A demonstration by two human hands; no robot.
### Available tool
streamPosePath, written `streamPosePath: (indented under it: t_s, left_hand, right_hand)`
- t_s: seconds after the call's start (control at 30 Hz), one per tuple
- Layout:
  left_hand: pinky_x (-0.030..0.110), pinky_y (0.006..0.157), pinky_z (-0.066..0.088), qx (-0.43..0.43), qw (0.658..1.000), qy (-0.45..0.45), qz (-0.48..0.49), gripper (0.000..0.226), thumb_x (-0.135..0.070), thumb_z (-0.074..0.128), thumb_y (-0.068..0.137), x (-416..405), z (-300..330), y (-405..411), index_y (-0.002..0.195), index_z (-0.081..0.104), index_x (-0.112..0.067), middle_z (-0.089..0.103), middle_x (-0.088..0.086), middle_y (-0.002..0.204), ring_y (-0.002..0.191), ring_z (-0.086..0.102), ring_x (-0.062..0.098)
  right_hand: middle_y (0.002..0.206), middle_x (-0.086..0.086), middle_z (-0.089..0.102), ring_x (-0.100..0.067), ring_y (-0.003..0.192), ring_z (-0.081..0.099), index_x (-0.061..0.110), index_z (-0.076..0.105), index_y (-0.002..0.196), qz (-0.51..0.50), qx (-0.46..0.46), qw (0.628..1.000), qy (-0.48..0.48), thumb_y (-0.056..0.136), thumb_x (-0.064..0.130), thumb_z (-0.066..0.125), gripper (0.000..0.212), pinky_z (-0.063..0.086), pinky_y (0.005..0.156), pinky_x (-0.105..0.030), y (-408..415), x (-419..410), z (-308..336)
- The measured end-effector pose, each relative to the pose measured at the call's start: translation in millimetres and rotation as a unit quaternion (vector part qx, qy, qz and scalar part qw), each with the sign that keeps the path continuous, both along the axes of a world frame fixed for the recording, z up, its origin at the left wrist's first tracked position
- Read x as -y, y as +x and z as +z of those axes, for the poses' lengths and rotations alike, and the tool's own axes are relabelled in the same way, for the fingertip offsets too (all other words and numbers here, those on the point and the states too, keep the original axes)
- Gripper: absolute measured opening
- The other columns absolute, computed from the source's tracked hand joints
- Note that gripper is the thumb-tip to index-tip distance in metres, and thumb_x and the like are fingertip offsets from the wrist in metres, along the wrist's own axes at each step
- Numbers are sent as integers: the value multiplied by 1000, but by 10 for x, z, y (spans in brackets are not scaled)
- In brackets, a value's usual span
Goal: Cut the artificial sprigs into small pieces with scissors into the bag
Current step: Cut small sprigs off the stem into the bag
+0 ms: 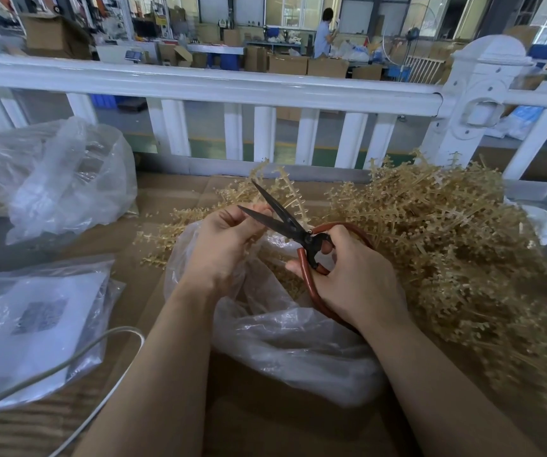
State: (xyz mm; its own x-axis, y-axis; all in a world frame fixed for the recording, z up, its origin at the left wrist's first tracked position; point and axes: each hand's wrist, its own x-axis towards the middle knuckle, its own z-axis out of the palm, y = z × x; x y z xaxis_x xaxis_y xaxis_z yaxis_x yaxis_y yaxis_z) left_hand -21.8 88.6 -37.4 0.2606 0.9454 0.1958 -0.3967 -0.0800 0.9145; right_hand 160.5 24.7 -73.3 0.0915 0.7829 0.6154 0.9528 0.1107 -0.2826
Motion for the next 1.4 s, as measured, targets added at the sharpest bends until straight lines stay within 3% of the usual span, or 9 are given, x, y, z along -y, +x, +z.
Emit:
streamPosePath:
  t_s: [0.17,0.4,0.63,0.77,1.03,1.23,1.4]
  left_hand:
    - [17,65,54,5,1000,17,-12,15,9,55,91,-10,-32,-13,89,67,0,75,0,78,72,71,8]
    - [24,58,56,26,997,15,-65,11,7,53,92,-10,-54,-18,93,64,6,74,6,79,70,70,15]
    - [26,66,58,37,996,14,-80,12,-2,60,84,-14,-66,-11,93,65,4,73,6,84,77,69,15]
    - [27,67,58,40,995,11,-88,16,-5,61,81,-23,-71,-8,95,65,3,74,7,86,78,70,17]
    - [22,67,56,45,995,11,-85,15,7,51,90,-10,-73,1,96,64,0,75,2,84,79,71,11]
    - [19,71,55,64,993,12,-98,15,-3,59,77,-6,-66,-5,92,64,-3,75,0,82,79,71,9]
    - [19,63,56,79,989,21,-123,11,-1,56,80,0,-78,-9,90,61,-1,74,-2,79,75,71,8]
  right_hand:
    - [82,19,59,-6,68,61,35,46,94,-6,-7,1000,-16,74,97,31,67,50,52,-24,1,-3,7]
    - [79,17,55,-10,67,60,31,43,93,-10,-21,1000,-17,74,97,26,70,54,54,-31,-1,0,16]
    - [72,16,52,-7,60,56,31,40,89,-6,-19,1000,-10,76,95,29,66,48,47,-26,12,11,8]
    - [76,17,53,-7,63,56,32,41,89,-7,-19,1000,-14,76,95,30,65,38,48,-18,14,0,2]
    - [81,16,57,-10,67,59,32,44,93,-12,-8,1000,-18,75,96,29,68,43,49,-22,18,-5,-2]
    - [78,17,54,-6,64,56,33,41,90,-2,-7,1000,-19,76,96,31,65,38,47,-17,26,-1,-4]
    - [77,16,53,-7,64,56,33,42,89,-7,-2,1000,-13,76,96,32,65,45,48,-22,28,-11,-17]
